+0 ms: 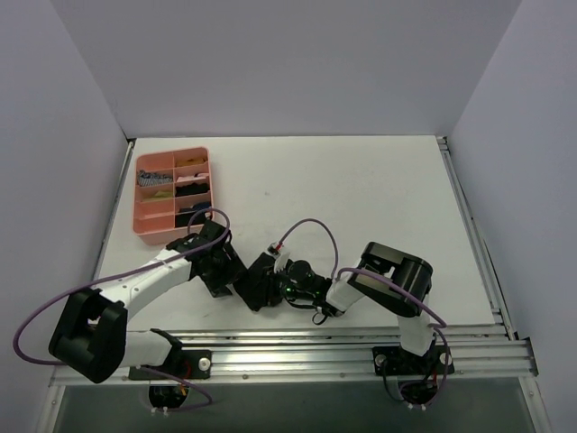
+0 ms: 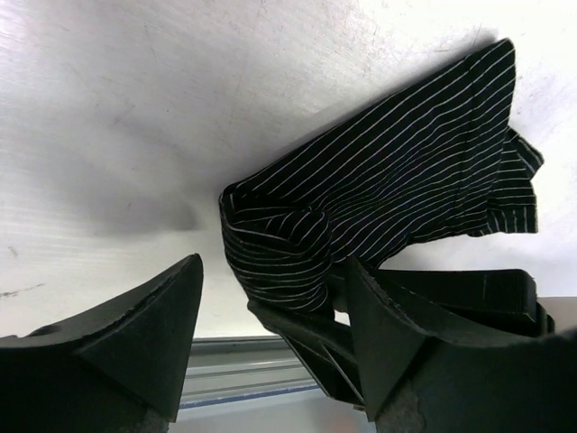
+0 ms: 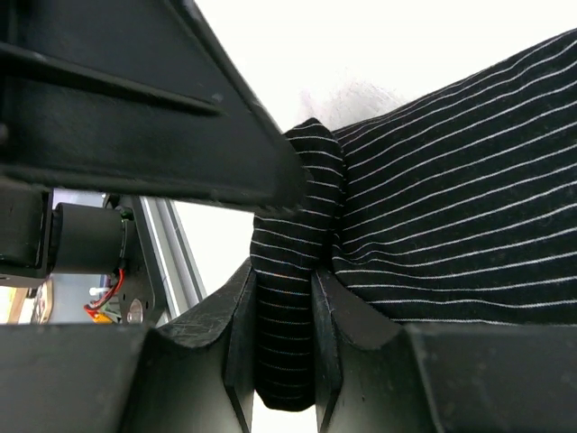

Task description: Roll the underwear

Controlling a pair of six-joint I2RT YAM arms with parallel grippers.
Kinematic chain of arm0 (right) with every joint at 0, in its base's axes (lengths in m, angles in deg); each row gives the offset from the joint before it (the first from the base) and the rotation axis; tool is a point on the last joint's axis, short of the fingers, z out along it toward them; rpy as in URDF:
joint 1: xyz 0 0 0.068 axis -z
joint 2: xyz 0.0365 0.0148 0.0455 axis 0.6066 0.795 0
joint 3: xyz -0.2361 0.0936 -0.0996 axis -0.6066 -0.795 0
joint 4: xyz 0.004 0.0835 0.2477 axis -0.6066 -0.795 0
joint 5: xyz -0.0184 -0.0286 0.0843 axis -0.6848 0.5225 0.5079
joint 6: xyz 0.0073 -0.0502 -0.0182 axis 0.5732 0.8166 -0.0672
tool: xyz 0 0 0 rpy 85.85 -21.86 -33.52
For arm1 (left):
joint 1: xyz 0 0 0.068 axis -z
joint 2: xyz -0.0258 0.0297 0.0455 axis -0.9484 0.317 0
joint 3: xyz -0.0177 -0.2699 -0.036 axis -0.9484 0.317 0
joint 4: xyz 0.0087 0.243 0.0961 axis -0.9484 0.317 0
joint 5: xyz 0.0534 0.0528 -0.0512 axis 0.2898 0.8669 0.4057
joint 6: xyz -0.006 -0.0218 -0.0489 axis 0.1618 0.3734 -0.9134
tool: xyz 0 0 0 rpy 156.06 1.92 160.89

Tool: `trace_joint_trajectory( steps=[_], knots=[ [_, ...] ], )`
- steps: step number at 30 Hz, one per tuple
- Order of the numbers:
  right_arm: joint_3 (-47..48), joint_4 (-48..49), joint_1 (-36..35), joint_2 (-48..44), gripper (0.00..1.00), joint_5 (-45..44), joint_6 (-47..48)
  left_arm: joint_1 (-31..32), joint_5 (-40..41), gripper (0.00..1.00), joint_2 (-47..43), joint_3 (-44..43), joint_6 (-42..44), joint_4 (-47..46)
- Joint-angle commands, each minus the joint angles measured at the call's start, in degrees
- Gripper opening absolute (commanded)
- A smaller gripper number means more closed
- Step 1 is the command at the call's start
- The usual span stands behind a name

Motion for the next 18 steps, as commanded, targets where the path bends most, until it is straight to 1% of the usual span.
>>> trace_joint_trajectory(
  steps=[1, 5, 6, 9, 10, 11, 13, 14, 15, 16, 17, 18],
  knots=[
    [-3.09, -23.52, -0.54, 5.90, 0.00, 1.36, 2.06, 1.20, -0.23, 0.72, 0.40, 1.22, -1.49, -5.79],
    [-2.74, -24.04, -0.11, 5.02, 0.00, 1.36, 1.97, 2.43, -0.76, 0.70, 2.95, 2.71, -2.19, -6.59],
    [-2.66, -24.48, -0.10, 4.84, 0.00, 1.28, 1.97, 2.69, -0.50, 0.68, 3.39, 2.97, -2.37, -6.85],
    [-2.30, -26.23, -0.02, 3.09, 0.01, 1.19, 1.88, 3.31, 0.47, 0.54, 4.27, 3.24, -3.42, -5.45],
    [-2.30, -27.02, 0.16, 2.30, 0.03, 0.67, 1.97, 3.31, 0.99, 0.43, 4.71, 2.89, -3.42, -3.36],
    [-2.13, -29.82, 0.25, 0.29, 0.09, 0.14, 2.58, 3.22, 1.26, 0.37, 5.58, 1.58, -3.16, -2.20],
    [-1.08, -33.87, 0.25, -2.35, 0.14, -1.96, 3.98, 3.22, 1.87, 0.28, 8.40, -0.18, -1.85, 0.51],
    [-0.55, -35.89, 0.25, -5.41, 0.20, -3.02, 4.86, 3.31, 2.14, 0.19, 9.36, -1.23, -0.97, 1.58],
    [0.93, -41.13, 0.25, -7.01, 0.22, -4.25, 6.52, 3.39, 2.14, 0.14, 10.85, -2.72, -0.61, 2.20],
    [1.47, -43.44, 0.33, -8.76, 0.24, -5.30, 7.06, 3.40, 1.79, 0.11, 11.39, -3.26, -0.35, 2.55],
    [2.17, -47.82, 0.33, -12.17, 0.30, -7.58, 7.85, 3.40, 1.01, 0.06, 12.00, -3.78, 0.00, 2.81],
    [3.75, -50.12, 0.25, -13.77, 0.32, -9.17, 9.42, 3.48, 0.74, 0.03, 13.31, -4.75, 0.18, 2.99]
  ],
)
